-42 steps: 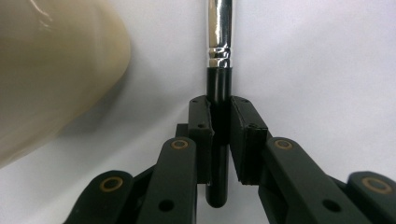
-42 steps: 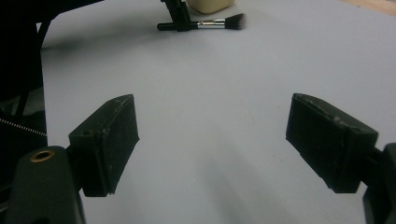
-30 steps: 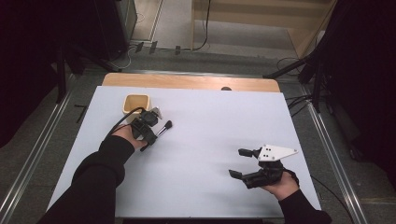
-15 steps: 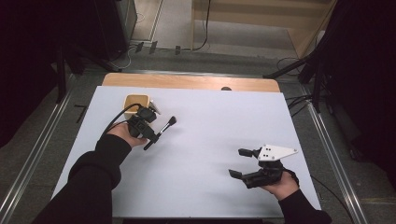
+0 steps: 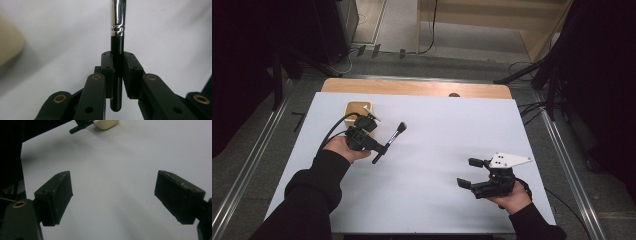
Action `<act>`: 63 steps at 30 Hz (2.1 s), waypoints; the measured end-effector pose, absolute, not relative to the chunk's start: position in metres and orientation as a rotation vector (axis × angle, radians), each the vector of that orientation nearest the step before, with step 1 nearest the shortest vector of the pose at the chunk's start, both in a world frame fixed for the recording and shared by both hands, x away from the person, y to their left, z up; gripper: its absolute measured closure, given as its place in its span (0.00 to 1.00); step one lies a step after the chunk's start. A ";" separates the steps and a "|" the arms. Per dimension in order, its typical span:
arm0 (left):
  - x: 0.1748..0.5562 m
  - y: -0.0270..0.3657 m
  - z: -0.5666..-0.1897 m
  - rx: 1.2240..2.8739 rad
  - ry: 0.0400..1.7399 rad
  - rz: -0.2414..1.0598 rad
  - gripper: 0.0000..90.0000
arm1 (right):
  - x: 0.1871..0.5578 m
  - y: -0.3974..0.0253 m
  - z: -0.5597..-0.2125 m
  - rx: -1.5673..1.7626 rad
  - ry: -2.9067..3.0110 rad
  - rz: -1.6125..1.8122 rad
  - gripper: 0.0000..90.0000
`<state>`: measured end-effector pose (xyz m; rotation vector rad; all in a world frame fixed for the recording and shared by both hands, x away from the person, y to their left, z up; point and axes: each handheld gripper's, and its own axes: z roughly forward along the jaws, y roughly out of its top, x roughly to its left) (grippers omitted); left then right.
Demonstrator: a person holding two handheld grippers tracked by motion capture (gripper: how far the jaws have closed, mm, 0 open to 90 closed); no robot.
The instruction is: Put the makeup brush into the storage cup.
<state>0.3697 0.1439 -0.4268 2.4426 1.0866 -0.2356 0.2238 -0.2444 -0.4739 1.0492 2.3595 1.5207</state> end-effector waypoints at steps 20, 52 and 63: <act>0.338 0.153 -0.436 2.249 1.023 -0.318 0.89 | 0.226 -0.233 -0.473 1.148 2.384 1.582 0.17; 0.299 0.128 -0.451 2.092 0.919 -0.440 0.89 | 0.240 -0.196 -0.465 1.318 2.295 1.728 0.21; 0.296 0.126 -0.454 2.056 0.921 -0.459 0.89 | 0.243 -0.183 -0.463 1.349 2.255 1.785 0.17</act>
